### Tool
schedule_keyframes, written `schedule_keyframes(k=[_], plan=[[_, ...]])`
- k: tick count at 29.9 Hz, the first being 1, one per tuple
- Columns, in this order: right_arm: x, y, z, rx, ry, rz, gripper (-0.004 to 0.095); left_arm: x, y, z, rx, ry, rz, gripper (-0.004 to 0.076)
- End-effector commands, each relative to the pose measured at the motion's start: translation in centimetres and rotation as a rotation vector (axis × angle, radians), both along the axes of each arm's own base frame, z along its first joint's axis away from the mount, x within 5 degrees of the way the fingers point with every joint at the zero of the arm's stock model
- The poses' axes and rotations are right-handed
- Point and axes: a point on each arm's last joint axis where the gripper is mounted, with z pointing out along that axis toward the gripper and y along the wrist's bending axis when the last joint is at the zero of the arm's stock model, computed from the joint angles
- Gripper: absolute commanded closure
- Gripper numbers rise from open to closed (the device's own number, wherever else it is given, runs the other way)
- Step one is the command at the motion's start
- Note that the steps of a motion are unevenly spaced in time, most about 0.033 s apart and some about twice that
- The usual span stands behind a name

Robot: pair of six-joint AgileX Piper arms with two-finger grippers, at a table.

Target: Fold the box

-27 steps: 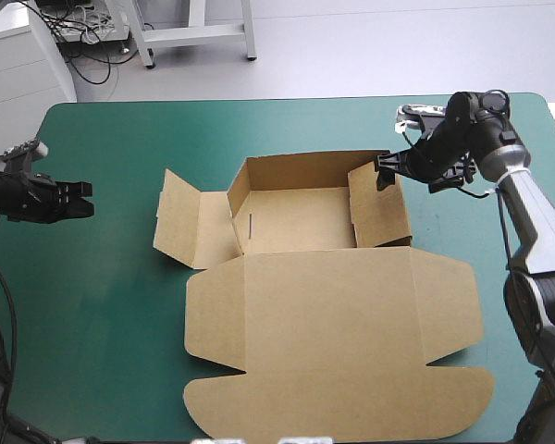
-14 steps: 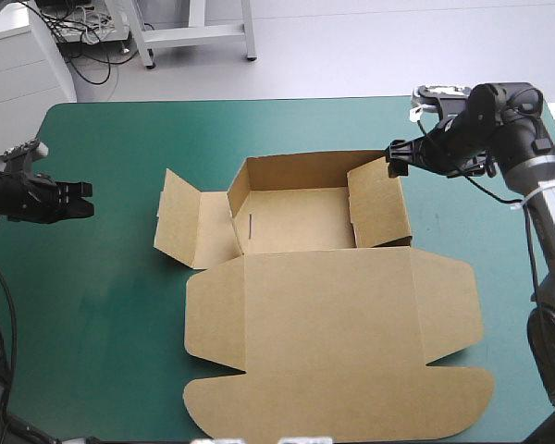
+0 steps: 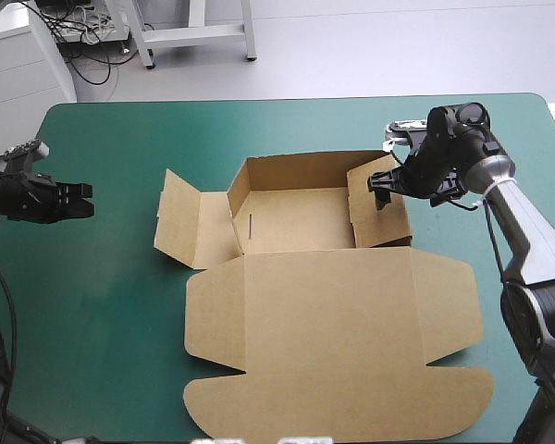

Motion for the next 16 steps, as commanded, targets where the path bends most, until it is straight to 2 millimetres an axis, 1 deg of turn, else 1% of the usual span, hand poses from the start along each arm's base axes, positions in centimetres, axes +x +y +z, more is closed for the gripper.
schedule_keyframes(k=[1, 4, 7, 8, 10, 14, 16], plan=[[-0.1, 0.0, 1.1, 0.014, -0.024, -0.001, 0.0024, -0.5, -0.7, 2.4, -0.029, -0.078, -0.005, 0.0756], [0.2, 0.3, 0.3, 0.034, 0.003, -0.002, 0.0042, -0.5, -0.7, 2.4, -0.028, -0.079, -0.004, 0.0756], [0.4, 0.4, -0.2, 0.04, 0.015, 0.0, 0.0083, -0.5, -0.7, 2.4, -0.028, -0.08, -0.003, 0.0756], [0.5, 0.5, -0.4, 0.038, 0.02, 0.0, 0.0111, -0.5, -0.7, 2.4, -0.028, -0.08, -0.003, 0.0756], [0.6, 0.5, -0.6, 0.036, 0.025, 0.002, 0.0172, -0.5, -0.7, 2.4, -0.027, -0.081, -0.002, 0.0756], [0.8, 0.5, -1.0, 0.036, 0.036, 0.005, 0.034, -0.5, -0.7, 2.4, -0.025, -0.08, -0.003, 0.0756], [0.8, 0.5, -1.0, 0.035, 0.036, 0.007, 0.0455, -0.5, -0.7, 2.3, -0.021, -0.078, -0.003, 0.0756]])
